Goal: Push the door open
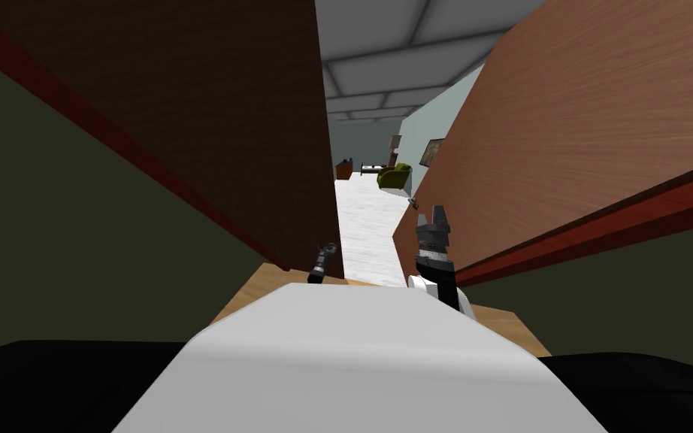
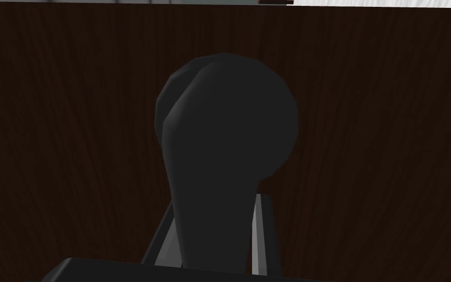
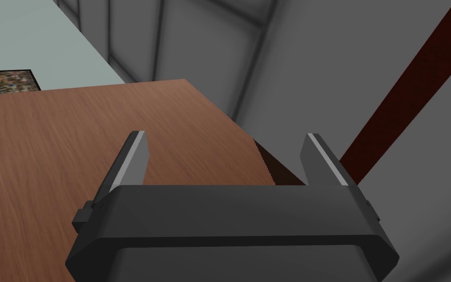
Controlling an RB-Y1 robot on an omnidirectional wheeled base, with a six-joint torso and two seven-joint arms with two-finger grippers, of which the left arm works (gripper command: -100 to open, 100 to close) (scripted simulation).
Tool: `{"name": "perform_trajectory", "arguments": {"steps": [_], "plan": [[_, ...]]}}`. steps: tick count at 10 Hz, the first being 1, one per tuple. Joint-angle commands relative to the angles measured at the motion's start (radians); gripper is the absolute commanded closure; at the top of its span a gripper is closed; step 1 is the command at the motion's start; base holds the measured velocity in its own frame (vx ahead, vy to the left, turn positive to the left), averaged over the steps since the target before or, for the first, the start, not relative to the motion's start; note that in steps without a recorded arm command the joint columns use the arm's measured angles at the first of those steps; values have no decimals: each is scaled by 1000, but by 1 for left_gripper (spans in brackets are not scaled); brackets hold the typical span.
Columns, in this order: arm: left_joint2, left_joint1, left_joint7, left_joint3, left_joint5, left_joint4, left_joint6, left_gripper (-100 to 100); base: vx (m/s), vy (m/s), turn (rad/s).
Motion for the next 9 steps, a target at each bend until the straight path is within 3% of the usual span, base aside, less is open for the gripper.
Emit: {"name": "perform_trajectory", "arguments": {"steps": [1, 4, 9], "plan": [[-4, 3, 0, -2, 1, 1, 1, 100, -14, 13, -19], [-4, 3, 0, -2, 1, 1, 1, 100, 0, 0, 0], [21, -10, -13, 46, 22, 7, 7, 100, 153, -59, 43]]}}
